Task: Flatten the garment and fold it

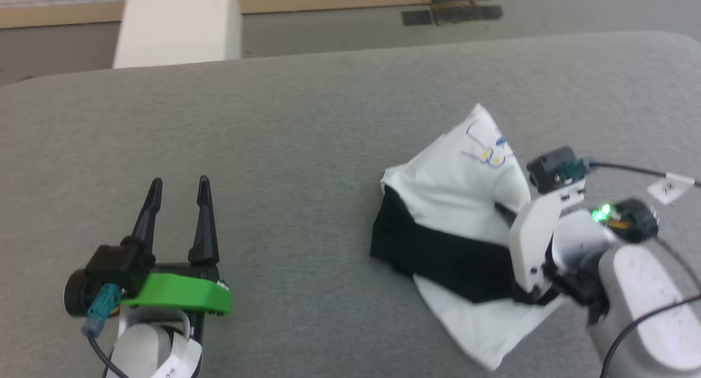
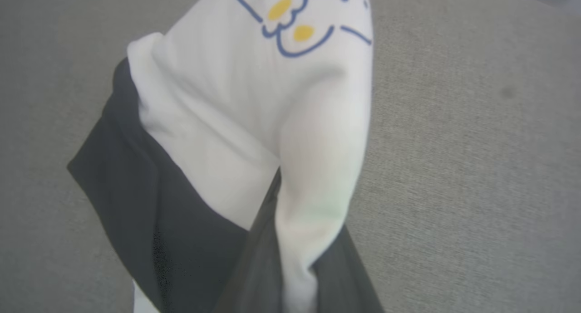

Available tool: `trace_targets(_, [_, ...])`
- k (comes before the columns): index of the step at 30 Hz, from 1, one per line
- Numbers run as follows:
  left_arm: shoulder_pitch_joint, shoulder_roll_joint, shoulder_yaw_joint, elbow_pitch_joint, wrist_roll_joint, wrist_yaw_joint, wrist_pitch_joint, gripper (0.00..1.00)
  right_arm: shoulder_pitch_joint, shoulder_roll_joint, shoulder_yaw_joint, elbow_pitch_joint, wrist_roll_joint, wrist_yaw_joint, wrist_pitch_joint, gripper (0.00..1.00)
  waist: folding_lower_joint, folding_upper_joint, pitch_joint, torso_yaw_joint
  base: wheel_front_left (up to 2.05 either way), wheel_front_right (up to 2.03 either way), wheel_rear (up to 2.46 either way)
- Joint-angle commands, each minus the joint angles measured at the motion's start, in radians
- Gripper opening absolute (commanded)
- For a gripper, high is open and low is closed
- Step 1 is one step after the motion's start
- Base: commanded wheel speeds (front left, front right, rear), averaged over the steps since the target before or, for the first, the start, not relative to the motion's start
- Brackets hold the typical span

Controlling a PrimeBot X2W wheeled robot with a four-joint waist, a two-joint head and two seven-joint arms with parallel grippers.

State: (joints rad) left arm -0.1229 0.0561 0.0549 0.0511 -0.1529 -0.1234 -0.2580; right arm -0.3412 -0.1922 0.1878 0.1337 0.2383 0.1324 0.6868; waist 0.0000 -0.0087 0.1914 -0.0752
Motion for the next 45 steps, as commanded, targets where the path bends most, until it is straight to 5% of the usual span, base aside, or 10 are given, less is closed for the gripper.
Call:
trace_targets(1, [-0.026,0.007,0.000,-0.009,0.010,-0.004,-0.004,1.00,-0.046,-0.025,0.018,0.005,-0.015,-0.002,0.001,0.00,0.0000,0.0085,0.060,-0.099,0.00,0.00,0.00])
trace_targets(7, [-0.077,0.033,-0.019,-0.032,0.033,-0.005,-0.004,1.00,-0.211,-0.115,0.067,0.098,-0.060,-0.002,-0.040,0.00,0.0000,0.0085,0.135,-0.225,0.00,0.00,0.00])
trace_targets(15, [-0.141,0.089,-0.056,-0.056,0.059,-0.006,-0.001,1.00,-0.388,-0.147,-0.036,0.311,-0.133,-0.002,-0.182,0.00,0.0000,0.0085,0.245,-0.327,0.00,0.00,0.00])
trace_targets(33, [-0.199,0.167,-0.079,-0.156,0.068,-0.001,0.077,1.00,-0.601,-0.139,-0.413,0.645,-0.511,-0.002,-0.427,0.01,0.0000,0.0085,0.383,-0.282,0.00,0.00,0.00])
trace_targets(35, [-0.196,0.163,-0.079,-0.149,0.063,0.002,0.071,1.00,-0.601,-0.130,-0.453,0.666,-0.549,-0.002,-0.432,0.97,0.0000,0.0085,0.368,-0.272,0.00,0.00,0.00])
trace_targets(40, [-0.174,0.136,-0.083,-0.102,0.040,0.012,0.041,1.00,-0.586,-0.138,-0.503,0.683,-0.623,-0.002,-0.475,1.00,0.0000,0.0085,0.285,-0.242,0.00,0.00,0.00])
trace_targets(45, [-0.136,0.098,-0.087,-0.034,0.011,0.018,0.011,1.00,-0.543,-0.134,-0.539,0.679,-0.575,-0.002,-0.566,1.00,0.0000,0.0085,0.169,-0.200,0.00,0.00,0.00])
